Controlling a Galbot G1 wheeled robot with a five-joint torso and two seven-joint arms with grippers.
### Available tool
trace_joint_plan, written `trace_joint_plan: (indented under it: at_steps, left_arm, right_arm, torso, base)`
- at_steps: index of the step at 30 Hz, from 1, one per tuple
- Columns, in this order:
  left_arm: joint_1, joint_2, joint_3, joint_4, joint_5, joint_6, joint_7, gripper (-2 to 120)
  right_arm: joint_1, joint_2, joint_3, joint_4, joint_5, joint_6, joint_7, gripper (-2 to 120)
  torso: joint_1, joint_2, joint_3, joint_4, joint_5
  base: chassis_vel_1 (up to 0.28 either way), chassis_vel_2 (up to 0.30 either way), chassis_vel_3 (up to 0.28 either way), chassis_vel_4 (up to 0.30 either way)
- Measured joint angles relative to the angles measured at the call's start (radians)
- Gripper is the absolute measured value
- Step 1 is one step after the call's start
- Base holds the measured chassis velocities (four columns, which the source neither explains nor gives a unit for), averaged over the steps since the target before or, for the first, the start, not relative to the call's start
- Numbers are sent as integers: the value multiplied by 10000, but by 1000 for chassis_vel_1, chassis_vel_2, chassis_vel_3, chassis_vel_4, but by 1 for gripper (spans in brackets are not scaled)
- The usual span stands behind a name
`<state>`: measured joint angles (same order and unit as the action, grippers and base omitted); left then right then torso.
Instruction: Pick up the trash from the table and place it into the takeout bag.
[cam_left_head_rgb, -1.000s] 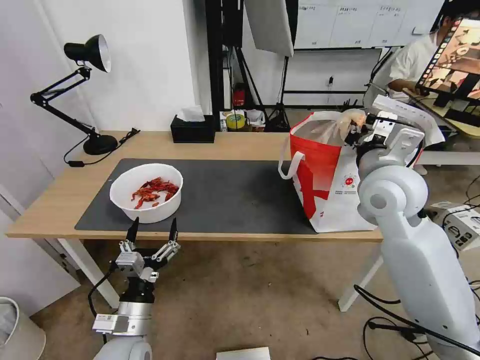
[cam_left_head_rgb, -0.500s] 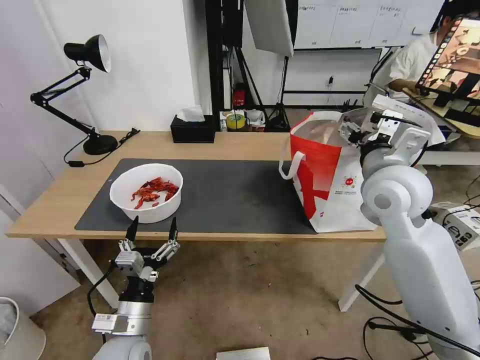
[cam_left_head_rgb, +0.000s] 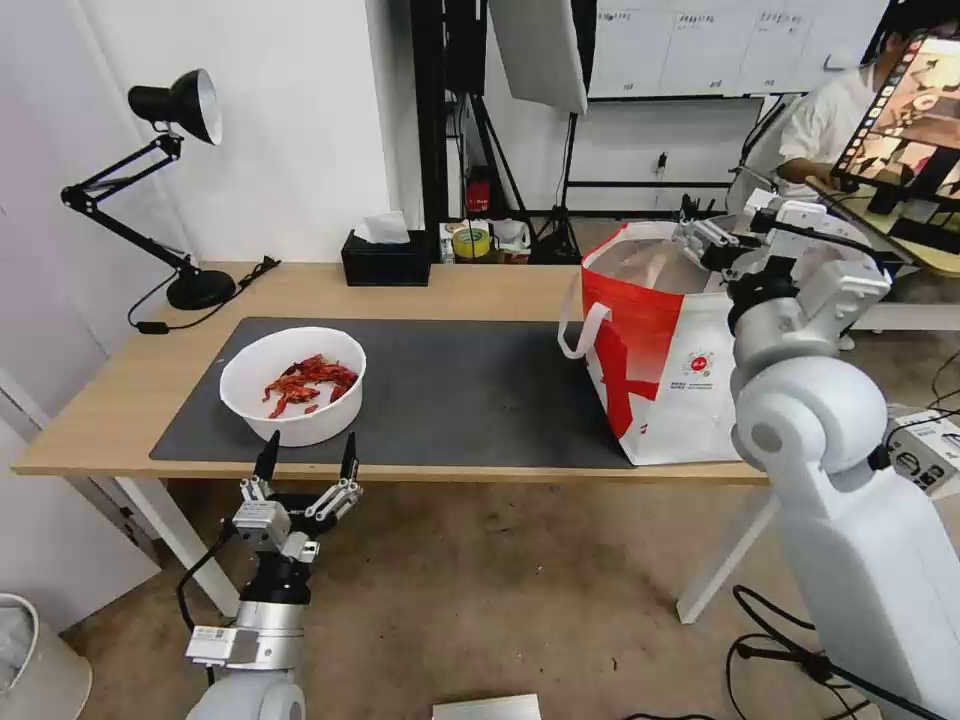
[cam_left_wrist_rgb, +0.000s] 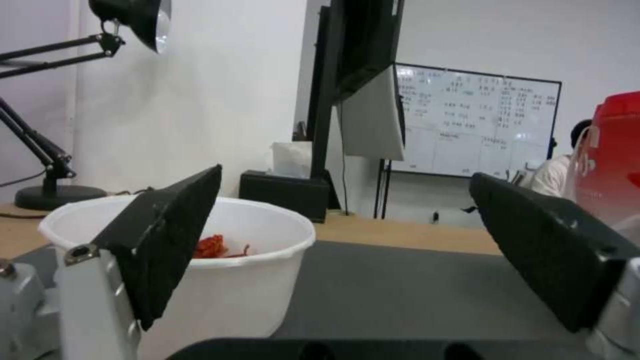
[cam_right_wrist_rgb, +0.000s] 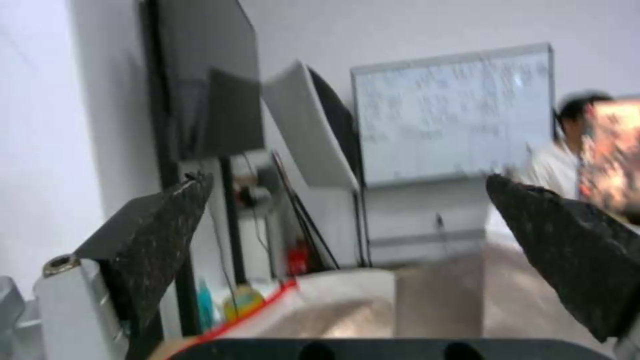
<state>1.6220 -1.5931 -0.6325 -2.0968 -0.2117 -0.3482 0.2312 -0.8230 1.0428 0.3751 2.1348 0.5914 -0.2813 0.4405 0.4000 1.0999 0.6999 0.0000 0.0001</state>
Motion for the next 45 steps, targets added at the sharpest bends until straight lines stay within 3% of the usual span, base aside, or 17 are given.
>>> trace_joint_plan:
  at_steps: [3, 4, 7, 17, 27, 34, 45]
  left_arm:
    - [-1, 0, 12, 6, 0, 1, 0, 100]
    - [-1, 0, 12, 6, 0, 1, 0, 100]
    - [-15, -3, 79, 70, -5, 0, -2, 100]
    - [-17, -1, -3, 116, -70, -28, -7, 100]
    - [76, 2, -39, 110, -112, -87, -9, 100]
    - [148, 2, -65, 60, -117, -107, -9, 100]
    - [217, 2, -117, 42, -125, -136, -5, 100]
  right_arm:
    - [-809, 33, 121, -1, -564, 1294, -1026, 100]
    - [-809, 33, 121, -1, -564, 1294, -1026, 100]
    - [-1728, 245, 231, -22, -1133, 2465, -1655, 100]
    - [-4430, 1469, 871, -574, -3456, 5048, -2745, 100]
    - [-6289, 2174, 1325, -1435, -4201, 7264, -3221, 100]
    - [-7012, 2628, 1305, -1705, -4507, 8074, -3390, 100]
    - [-7352, 3000, 1195, -1849, -4566, 8359, -3418, 100]
  torso:
    - [0, 1, 0, 0, -1]
    - [0, 1, 0, 0, -1]
    - [0, 2, 0, 0, -3]
    - [0, 2, 0, -1, -1]
    - [-1, 2, 0, -1, -1]
    - [-1, 1, 0, -1, -2]
    - [1, 0, 0, 0, -2]
  base:
    - [0, 0, 0, 0]
    - [0, 0, 0, 0]
    - [0, 0, 0, 0]
    - [0, 0, 0, 0]
    - [0, 0, 0, 0]
    - [0, 0, 0, 0]
    - [0, 0, 0, 0]
